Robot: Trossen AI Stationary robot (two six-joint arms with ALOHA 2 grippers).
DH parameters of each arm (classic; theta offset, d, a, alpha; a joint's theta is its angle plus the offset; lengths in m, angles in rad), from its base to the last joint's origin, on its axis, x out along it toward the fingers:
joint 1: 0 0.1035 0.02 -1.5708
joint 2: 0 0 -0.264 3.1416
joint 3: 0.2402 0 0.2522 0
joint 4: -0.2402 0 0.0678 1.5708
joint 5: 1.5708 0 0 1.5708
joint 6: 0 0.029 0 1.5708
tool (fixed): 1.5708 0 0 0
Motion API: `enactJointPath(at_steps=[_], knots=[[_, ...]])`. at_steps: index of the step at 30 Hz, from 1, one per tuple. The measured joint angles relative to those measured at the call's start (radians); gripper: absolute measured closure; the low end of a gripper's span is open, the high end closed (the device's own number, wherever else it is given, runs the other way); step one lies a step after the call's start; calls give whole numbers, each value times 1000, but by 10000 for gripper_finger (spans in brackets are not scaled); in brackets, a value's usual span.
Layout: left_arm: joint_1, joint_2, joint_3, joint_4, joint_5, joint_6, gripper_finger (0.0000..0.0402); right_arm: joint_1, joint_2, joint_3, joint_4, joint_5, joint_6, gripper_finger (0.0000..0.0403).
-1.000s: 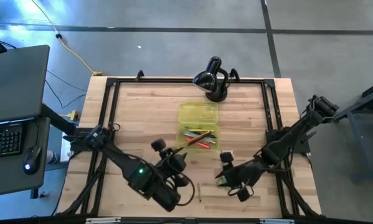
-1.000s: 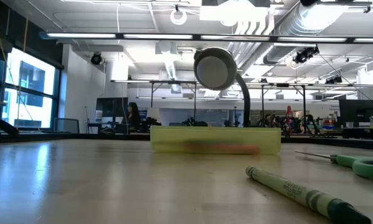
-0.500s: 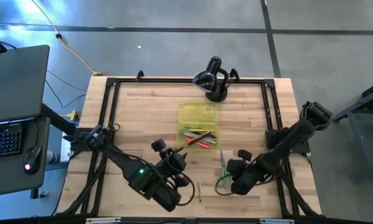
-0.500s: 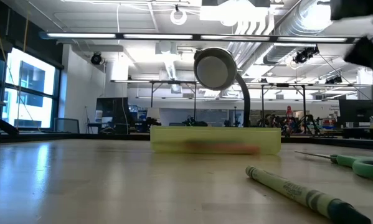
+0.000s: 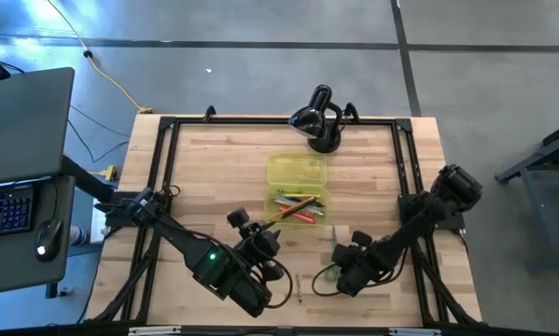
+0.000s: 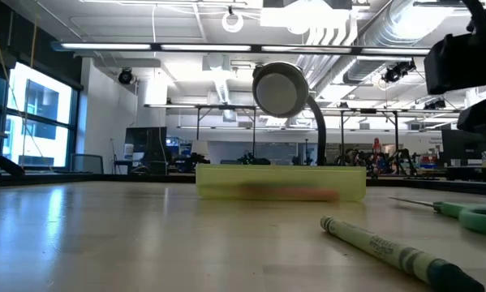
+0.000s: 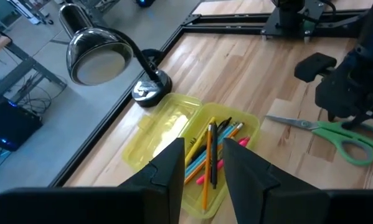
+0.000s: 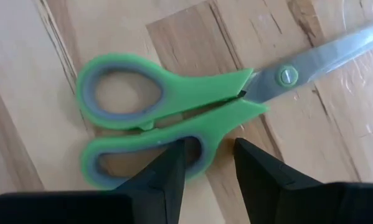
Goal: Pick & place school supplies into a supply box
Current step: Put the green scissors into the yellow school supply box
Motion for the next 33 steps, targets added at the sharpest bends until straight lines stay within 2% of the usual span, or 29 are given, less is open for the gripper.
enactJointPath(at_steps=[6, 11, 15, 19, 26, 33], knots=[[0, 0, 0, 0, 6, 0, 263, 6, 0, 0, -18, -2, 1, 285], [0, 0, 0, 0, 10, 0, 263, 22, 15, 3, -119, 50, 5, 293], [0, 0, 0, 0, 10, 0, 263, 23, 25, 3, -182, 79, 17, 314], [0, 0, 0, 0, 10, 0, 263, 17, 27, 0, -191, 124, -55, 335], [0, 0, 0, 0, 42, 0, 263, -14, 28, 0, -193, 117, -147, 391], [0, 0, 0, 0, 47, 0, 263, 1, 17, -3, -194, 119, -177, 395]])
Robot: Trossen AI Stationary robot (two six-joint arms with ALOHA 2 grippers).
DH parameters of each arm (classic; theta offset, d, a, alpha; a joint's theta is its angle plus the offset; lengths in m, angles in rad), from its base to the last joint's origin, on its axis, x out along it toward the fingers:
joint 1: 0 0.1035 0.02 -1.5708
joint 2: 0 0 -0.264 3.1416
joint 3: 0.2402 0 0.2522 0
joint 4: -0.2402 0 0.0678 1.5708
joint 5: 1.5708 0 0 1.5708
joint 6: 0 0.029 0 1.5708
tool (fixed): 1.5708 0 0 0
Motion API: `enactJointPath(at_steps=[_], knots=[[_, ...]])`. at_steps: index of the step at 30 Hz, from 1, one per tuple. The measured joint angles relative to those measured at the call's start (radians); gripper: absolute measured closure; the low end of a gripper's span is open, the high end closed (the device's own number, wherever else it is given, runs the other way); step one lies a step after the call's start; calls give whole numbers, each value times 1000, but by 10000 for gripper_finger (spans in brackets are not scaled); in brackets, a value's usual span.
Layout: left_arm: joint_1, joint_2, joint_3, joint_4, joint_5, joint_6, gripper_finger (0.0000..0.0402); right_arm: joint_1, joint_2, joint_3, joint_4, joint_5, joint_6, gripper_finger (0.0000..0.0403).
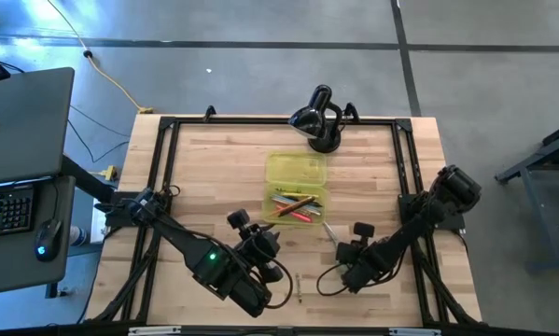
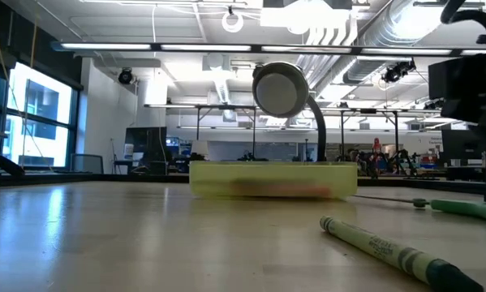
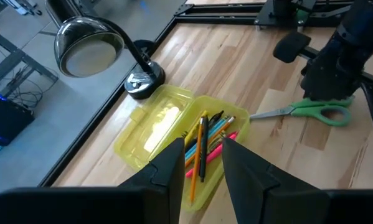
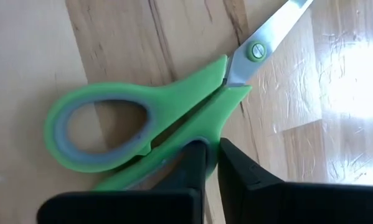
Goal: Pick & place school supplies into a supply box
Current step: Put the green scissors into the yellow school supply box
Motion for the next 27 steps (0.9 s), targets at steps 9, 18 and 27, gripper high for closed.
enactJointPath(at_steps=[9, 18, 27], knots=[[0, 0, 0, 0, -5, 0, 263, 92, -97, -1, 56, 44, 14, 399], [0, 0, 0, 0, -20, 0, 263, 126, -184, 0, 90, 216, -61, 401], [0, -1, 0, 0, -63, -42, 263, -142, -203, 1, 202, 135, -585, 402]])
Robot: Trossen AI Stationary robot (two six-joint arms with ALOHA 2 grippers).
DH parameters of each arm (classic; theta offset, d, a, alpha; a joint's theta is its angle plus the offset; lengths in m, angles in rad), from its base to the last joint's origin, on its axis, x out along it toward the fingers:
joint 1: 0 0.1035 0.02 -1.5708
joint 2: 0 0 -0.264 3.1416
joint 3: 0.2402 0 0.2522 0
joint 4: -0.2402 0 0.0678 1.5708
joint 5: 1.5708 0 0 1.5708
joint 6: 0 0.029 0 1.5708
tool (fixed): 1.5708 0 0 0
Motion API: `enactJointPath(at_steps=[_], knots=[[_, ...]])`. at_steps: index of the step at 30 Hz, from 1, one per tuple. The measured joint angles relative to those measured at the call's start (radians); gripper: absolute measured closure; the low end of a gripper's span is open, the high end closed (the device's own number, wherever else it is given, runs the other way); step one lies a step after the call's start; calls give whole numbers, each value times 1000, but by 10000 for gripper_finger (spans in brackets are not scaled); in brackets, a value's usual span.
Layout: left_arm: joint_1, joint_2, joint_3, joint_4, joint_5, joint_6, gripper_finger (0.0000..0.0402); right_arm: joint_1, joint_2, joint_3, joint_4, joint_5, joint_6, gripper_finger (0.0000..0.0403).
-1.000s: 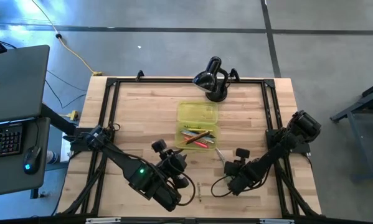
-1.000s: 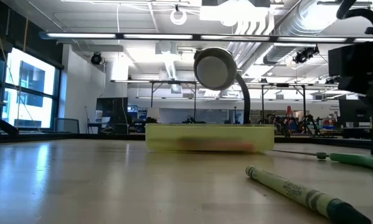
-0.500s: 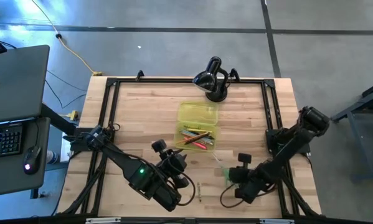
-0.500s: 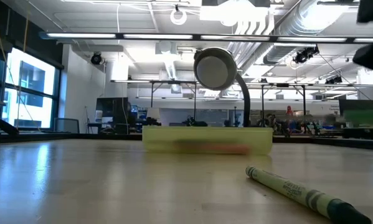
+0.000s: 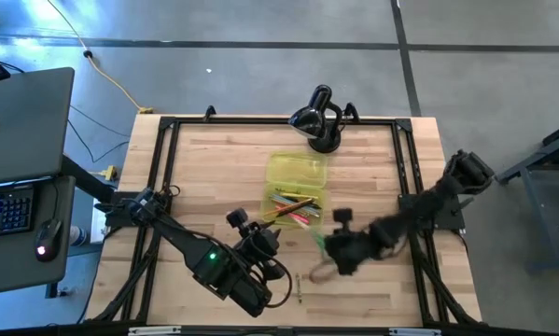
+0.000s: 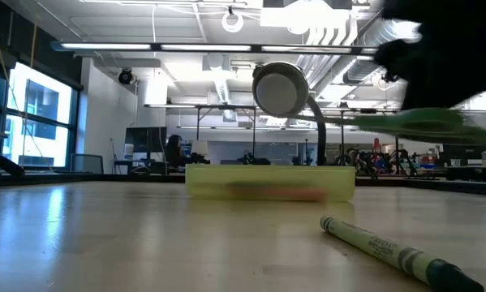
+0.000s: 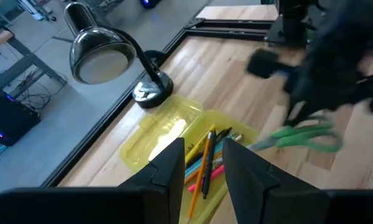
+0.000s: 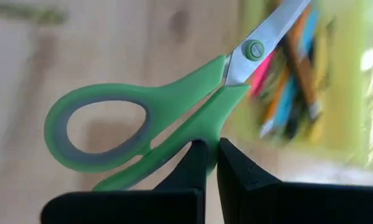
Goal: Pick & place school supplies into a supply box
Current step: Put the green scissors into the yellow school supply box
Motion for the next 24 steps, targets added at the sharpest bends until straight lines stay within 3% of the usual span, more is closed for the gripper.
enactJointPath(at_steps=[6, 10, 17, 24], knots=[[0, -1, 0, 0, 4, -2, 263, -226, -1, 9, 112, -122, -428, 403], [0, -1, 0, 0, 43, 15, 263, -339, -1, 12, 153, -199, -625, 403], [0, -2, 0, 0, -4, 16, 263, -480, 16, 11, 195, -228, -779, 403], [0, -2, 0, 0, -2, 16, 263, -524, 88, 12, 323, -284, -709, 401]])
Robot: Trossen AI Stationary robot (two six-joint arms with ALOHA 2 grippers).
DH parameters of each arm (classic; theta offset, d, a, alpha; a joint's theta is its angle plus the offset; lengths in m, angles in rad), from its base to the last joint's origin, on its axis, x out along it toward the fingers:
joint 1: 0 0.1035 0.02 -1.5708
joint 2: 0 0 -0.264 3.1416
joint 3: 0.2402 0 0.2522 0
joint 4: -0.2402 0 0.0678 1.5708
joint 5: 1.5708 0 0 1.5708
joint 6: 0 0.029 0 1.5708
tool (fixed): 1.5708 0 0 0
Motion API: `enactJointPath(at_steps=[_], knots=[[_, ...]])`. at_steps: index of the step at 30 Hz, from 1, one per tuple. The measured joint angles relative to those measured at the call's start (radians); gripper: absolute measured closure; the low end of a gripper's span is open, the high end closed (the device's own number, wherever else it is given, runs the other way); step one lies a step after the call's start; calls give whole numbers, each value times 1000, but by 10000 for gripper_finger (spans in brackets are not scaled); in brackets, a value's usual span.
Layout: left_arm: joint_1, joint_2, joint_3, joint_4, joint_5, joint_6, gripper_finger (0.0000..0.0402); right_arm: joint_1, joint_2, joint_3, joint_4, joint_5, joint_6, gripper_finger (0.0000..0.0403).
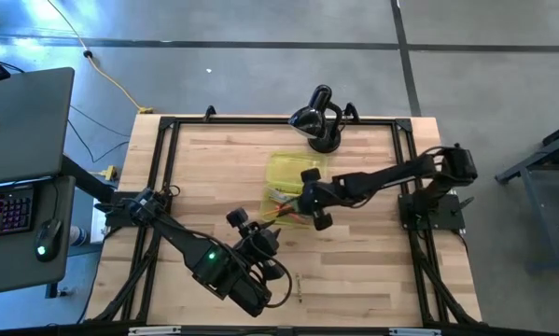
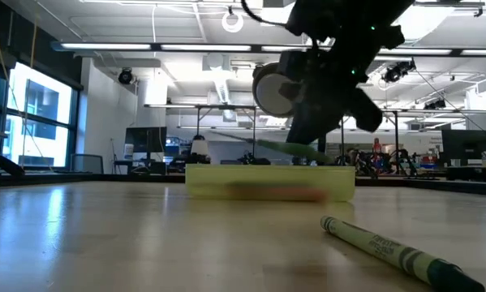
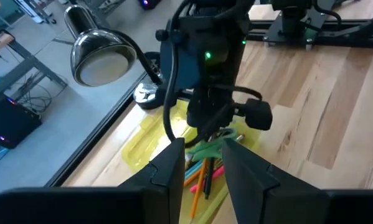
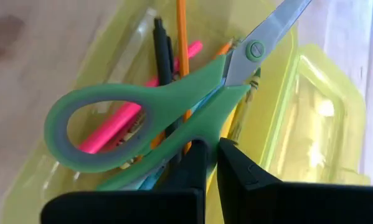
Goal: Pick & place school supplies into a supply box
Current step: Put the green scissors into the yellow school supply box
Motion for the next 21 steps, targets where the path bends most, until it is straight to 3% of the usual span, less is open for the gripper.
enactJointPath(at_steps=[5, 15, 21], knots=[[0, 0, 0, 0, 16, -3, 263, 2, 40, 0, 7, 67, 21, 378], [0, 0, 0, 0, 24, -1, 263, 5, 45, 0, 10, 32, 55, 296], [-1, 0, 0, 0, 55, -11, 263, 24, 21, 0, 11, 32, 56, 281]])
